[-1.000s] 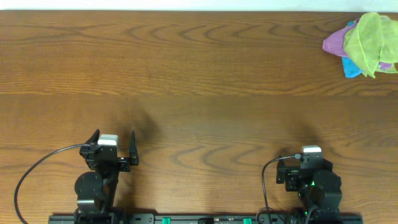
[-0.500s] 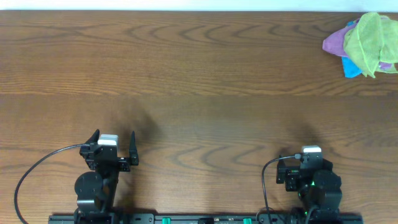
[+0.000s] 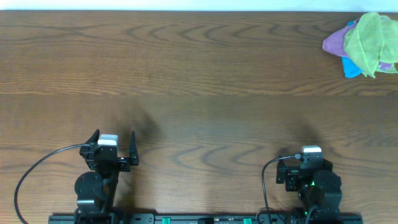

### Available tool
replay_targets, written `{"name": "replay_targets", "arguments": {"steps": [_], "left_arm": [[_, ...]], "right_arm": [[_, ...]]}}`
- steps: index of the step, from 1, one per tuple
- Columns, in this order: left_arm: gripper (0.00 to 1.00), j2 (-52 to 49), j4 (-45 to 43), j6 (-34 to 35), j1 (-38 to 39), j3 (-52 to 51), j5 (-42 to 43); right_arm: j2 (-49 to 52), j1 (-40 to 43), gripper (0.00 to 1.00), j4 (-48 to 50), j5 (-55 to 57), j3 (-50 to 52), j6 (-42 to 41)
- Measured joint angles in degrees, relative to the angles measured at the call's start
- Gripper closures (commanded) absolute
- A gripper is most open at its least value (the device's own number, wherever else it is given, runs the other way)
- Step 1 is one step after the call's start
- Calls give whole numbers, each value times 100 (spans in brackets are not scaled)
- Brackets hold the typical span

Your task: Fold the cloth

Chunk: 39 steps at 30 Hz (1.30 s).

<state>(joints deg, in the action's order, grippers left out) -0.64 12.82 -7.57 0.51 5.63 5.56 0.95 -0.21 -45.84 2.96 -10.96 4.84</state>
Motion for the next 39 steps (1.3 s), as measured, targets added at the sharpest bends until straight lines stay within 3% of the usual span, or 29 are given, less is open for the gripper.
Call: {"name": "replay_targets", "arguments": {"steps": [11,21,39], "left_arm": [[5,0,0,0,-2,0,0],[5,2,-2,0,0,0,-2],[5,4,-4,0,4,0,-2]], "right_arm": [[306,50,1,380,74,-15,-590],[2507,334,1,929,216,-1261,-968],[5930,1467,1,907,310,-4175,-1209]]}}
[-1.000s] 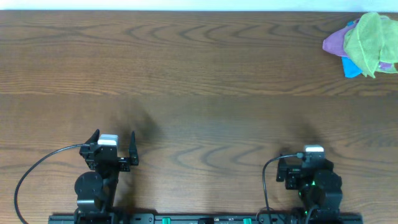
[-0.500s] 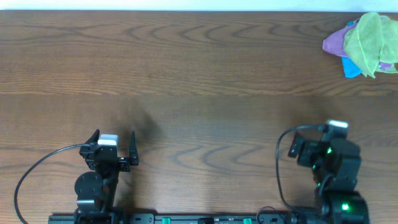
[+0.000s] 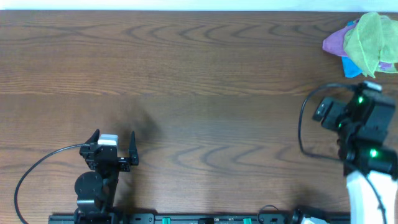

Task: Fold the cloth
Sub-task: 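Reach the right gripper to the cloth pile at top right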

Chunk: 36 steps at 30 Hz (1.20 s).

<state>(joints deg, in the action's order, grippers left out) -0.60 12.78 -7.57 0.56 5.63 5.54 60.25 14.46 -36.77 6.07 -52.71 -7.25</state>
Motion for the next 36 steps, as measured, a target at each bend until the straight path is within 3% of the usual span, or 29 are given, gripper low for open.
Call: {"name": "replay_targets", "arguments": {"steps": [20,36], "left_arm": [[5,-2,0,0,0,0,0],[5,-2,2,0,0,0,2]], "right_arm": [[2496,1235,1,-273,-490,-2365,-302],[4634,1296,1,-188,-1150,-4284,179]]}}
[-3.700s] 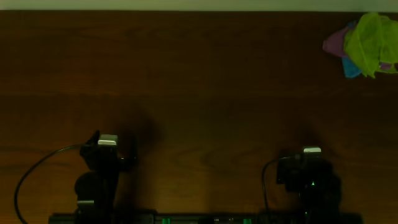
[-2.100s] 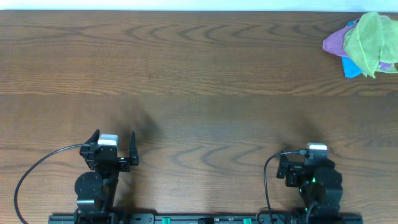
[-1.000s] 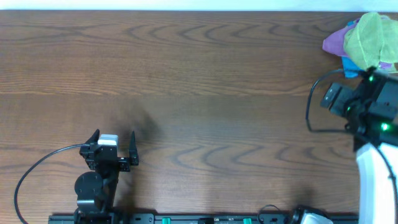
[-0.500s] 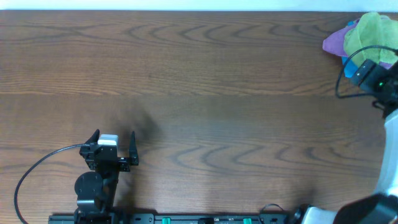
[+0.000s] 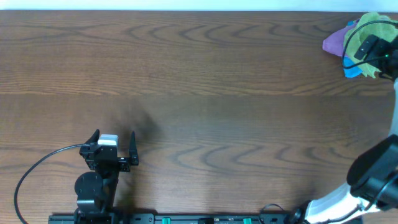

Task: Fold the cloth
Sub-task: 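Reach the right gripper to the cloth pile at top right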

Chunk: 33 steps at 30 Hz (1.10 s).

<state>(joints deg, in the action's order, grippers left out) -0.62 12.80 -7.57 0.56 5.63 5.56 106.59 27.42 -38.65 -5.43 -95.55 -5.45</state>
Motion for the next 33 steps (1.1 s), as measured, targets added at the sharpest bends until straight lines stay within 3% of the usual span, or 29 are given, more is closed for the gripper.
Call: {"name": "replay_targets", "arguments": {"steps": [13,25,33], "left_arm": [[5,0,-2,0,0,0,-2],[5,0,-2,0,0,0,0],[5,0,-2,0,0,0,0]], "right_arm": [[66,0,1,197,-190,-7,0],[105,0,1,881,39,-83,-555],[1233,0,1,313,181,-1453,-719]]}}
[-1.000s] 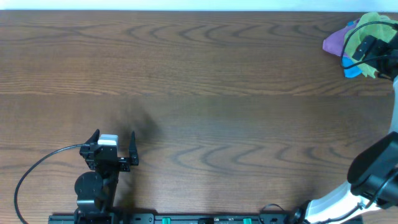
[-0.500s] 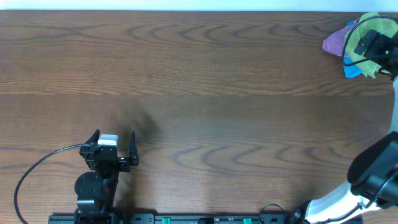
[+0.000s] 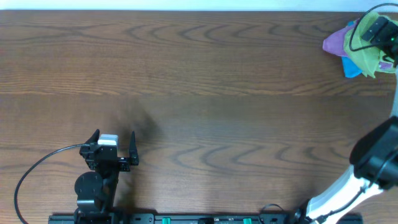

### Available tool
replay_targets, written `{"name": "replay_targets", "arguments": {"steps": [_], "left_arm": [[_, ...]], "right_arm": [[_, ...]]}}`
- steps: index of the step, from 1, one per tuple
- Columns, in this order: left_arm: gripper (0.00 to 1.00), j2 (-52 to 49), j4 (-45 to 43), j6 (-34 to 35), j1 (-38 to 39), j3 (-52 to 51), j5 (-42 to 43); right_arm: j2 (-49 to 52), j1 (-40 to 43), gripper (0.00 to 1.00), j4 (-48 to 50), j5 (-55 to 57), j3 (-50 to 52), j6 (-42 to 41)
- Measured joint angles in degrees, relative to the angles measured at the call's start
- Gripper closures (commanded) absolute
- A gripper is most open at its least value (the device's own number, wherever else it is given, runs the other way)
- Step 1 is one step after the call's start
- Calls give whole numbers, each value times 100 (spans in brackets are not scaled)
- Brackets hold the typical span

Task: Fold the cloth
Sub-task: 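Reach the right gripper to the cloth pile at top right, then grasp the lime-green cloth with the right gripper and lift it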

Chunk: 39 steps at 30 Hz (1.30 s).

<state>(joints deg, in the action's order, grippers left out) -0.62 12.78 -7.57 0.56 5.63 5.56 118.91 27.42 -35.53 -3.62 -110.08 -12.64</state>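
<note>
A heap of cloths lies at the far right corner of the table in the overhead view: a green cloth [image 3: 362, 55] on top, a purple one [image 3: 333, 42] to its left and a blue one [image 3: 350, 68] below. My right gripper [image 3: 380, 30] is over the green cloth, its fingers hidden under the wrist. Far from the heap, near the front edge, my left gripper [image 3: 113, 135] stands open and holds nothing.
The brown wooden table [image 3: 199, 93] bears nothing but the heap. My right arm [image 3: 373, 162] stretches along the right edge from its base at the front. A black cable [image 3: 37, 165] loops left of the left arm.
My right gripper has shifted a little further up and right over the green cloth. The heap looks about the same. My left arm has not moved.
At first both arms rested near the front edge, the cloth heap untouched at the far right. Then my right arm was raised halfway toward the heap. Then its gripper was at the heap's right side, and now it sits over the green cloth.
</note>
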Motion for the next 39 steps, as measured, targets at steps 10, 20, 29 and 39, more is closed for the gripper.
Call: {"name": "replay_targets", "arguments": {"steps": [10,20,29,39], "left_arm": [[5,0,0,0,0,0,-2],[5,0,0,0,0,0,-2],[5,0,2,0,0,0,0],[5,0,0,0,0,0,-2]], "right_arm": [[1086,-79,1,-197,28,-940,-146],[1687,-417,1,-83,35,-957,-184],[1775,-420,7,94,173,-975,-155],[1862,-420,34,59,267,-988,-61]]}}
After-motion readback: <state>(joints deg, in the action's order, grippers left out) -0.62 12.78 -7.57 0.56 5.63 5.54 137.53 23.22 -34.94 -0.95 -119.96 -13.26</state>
